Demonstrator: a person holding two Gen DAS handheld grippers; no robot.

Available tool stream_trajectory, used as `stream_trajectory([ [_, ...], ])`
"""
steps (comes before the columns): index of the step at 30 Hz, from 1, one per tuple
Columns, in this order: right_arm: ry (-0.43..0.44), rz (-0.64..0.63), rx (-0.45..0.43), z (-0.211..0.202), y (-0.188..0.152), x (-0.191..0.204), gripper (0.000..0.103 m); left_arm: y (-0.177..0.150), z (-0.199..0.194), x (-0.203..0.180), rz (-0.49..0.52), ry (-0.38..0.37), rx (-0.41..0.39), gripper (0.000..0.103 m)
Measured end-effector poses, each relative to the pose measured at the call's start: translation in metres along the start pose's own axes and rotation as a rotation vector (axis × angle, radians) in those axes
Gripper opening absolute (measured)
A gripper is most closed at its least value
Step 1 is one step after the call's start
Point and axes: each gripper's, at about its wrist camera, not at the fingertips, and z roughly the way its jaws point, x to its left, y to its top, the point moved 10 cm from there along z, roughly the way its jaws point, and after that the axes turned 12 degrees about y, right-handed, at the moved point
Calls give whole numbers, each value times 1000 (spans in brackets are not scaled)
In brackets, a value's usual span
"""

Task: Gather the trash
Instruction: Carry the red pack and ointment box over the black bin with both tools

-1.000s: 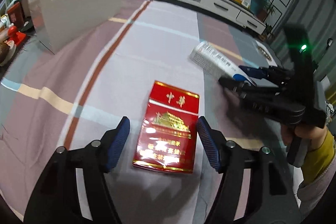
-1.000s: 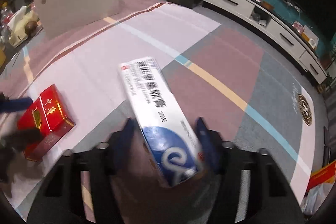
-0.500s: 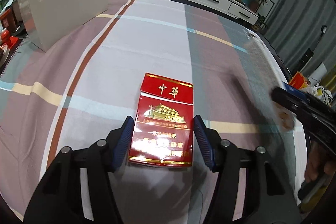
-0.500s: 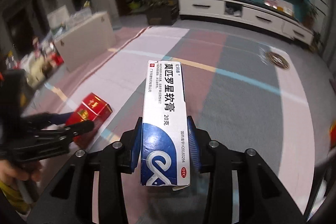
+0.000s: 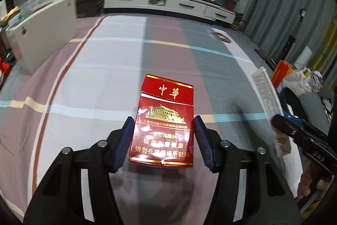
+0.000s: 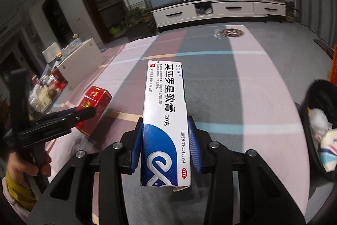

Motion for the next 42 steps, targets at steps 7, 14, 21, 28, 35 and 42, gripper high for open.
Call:
stream_trajectory([
  [7,-18,39,-40,-27,-11,-19,41,-2,-16,-42,52,-33,-30,59],
  [14,-78,62,-75,-62,-11,-43,41,1,-32,-94,130,-67,-68,59],
  [21,-133,100,-127,-95,-10,-70,41,8,-48,-145,200,-112,-97,59],
  [28,-212,138,-168,-124,-12,-98,41,11,-58,-192,260,-139,-115,59],
  [35,-293,160,-207,-153,-18,-122,41,9,-62,-230,320,-165,-118,59],
  [42,-474,171,-214,-181,-27,-153,41,5,-66,-271,374,-186,-128,59],
])
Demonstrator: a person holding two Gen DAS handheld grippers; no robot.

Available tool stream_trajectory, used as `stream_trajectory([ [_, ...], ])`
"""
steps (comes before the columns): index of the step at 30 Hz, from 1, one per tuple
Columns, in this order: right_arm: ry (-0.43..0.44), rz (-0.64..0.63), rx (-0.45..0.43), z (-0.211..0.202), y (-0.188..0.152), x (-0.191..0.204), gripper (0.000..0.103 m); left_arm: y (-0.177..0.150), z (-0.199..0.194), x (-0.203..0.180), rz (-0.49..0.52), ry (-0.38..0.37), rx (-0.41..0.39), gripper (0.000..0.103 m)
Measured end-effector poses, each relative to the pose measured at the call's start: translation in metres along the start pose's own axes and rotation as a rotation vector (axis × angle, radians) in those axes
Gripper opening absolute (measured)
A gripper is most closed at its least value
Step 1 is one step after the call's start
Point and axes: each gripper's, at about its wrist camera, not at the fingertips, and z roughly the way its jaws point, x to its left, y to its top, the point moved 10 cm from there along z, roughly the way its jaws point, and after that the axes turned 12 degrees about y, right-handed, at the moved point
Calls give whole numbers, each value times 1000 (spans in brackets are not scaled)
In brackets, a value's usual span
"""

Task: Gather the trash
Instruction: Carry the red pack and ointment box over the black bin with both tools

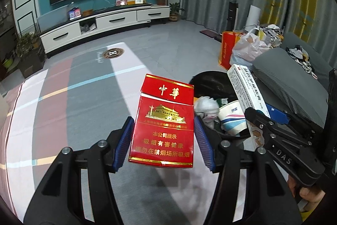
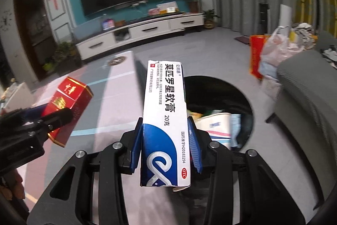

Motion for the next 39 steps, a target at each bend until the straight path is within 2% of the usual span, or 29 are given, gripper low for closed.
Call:
stream_trajectory([
  [3,-47,6,-5,-5,-1,-17,41,1,2,-14,20,-9,0,59],
  [15,-130,41,5,-11,-7,-57,41,13,21,-63,86,-26,13,59],
  [26,-154,88,24,-9,-8,-81,41,17,49,-94,114,-34,56,59],
  [39,-152,120,53,8,-5,-93,41,21,72,-107,118,-33,98,59],
])
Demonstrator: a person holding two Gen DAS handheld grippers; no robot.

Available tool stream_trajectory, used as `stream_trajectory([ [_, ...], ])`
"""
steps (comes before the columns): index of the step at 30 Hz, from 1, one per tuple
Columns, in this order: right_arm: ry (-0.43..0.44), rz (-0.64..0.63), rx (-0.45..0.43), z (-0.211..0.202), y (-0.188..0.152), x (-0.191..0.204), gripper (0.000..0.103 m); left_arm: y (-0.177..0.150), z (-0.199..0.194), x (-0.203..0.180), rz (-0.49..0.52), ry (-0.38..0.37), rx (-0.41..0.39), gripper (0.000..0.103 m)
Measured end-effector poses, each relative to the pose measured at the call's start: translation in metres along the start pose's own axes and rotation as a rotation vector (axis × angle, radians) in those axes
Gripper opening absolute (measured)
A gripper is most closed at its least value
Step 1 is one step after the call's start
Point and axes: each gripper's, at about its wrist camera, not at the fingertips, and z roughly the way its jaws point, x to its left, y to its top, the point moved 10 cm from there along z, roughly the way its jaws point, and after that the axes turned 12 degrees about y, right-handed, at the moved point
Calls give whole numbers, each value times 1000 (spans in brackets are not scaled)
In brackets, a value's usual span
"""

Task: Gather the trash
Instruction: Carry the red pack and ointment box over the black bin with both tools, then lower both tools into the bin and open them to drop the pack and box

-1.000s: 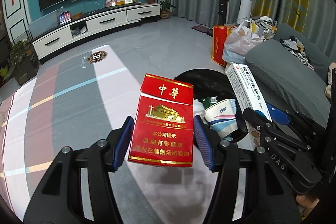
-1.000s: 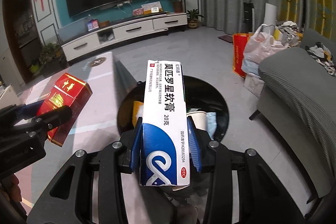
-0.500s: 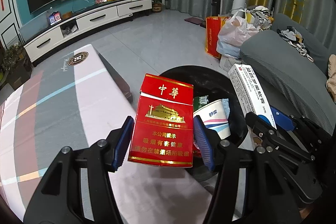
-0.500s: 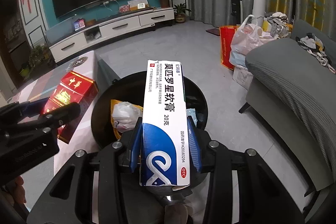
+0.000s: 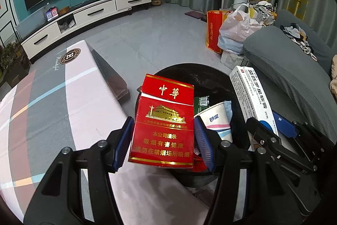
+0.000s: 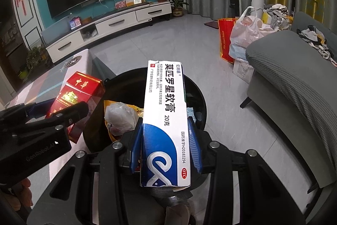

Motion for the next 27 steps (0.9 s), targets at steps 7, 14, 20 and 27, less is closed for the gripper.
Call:
stream_trajectory([
  [7,5,21,23,12,1,-3,41,6,11,-5,10,5,20,59],
  [14,-3,33,50,22,3,-7,41,9,26,-16,17,-9,67,59],
  [20,-19,5,83,41,13,-7,41,17,36,-23,33,-7,81,59],
  [27,-31,-11,117,54,7,-14,39,18,46,-30,58,1,96,59],
])
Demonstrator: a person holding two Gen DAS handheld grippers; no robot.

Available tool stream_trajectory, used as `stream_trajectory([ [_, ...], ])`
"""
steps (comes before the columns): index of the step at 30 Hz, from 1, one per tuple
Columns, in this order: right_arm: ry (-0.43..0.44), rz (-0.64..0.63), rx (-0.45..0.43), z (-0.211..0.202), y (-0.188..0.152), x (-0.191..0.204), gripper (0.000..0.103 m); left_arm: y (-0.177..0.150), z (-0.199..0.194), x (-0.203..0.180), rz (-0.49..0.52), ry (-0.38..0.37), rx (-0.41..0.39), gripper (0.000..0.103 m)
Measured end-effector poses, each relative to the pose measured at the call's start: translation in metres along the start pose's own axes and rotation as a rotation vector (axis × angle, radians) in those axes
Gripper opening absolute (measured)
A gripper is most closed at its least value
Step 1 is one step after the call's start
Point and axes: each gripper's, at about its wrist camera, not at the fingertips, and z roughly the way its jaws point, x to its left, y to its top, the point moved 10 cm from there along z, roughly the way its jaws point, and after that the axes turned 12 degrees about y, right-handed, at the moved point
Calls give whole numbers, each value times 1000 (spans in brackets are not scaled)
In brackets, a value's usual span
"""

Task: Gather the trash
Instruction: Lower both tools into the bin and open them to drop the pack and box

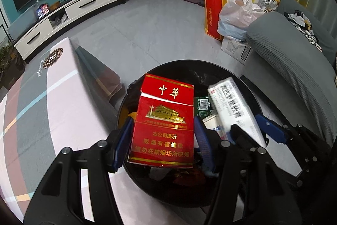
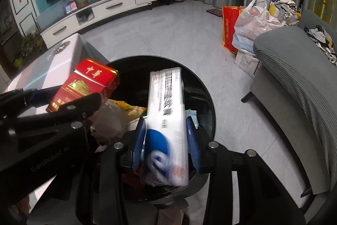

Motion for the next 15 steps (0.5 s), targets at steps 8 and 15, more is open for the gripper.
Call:
stream_trajectory([
  [8,10,31,11,3,-1,-11,38,1,12,0,-13,0,37,59],
  [15,18,34,11,3,-1,-10,38,0,20,-5,-9,-6,68,59],
])
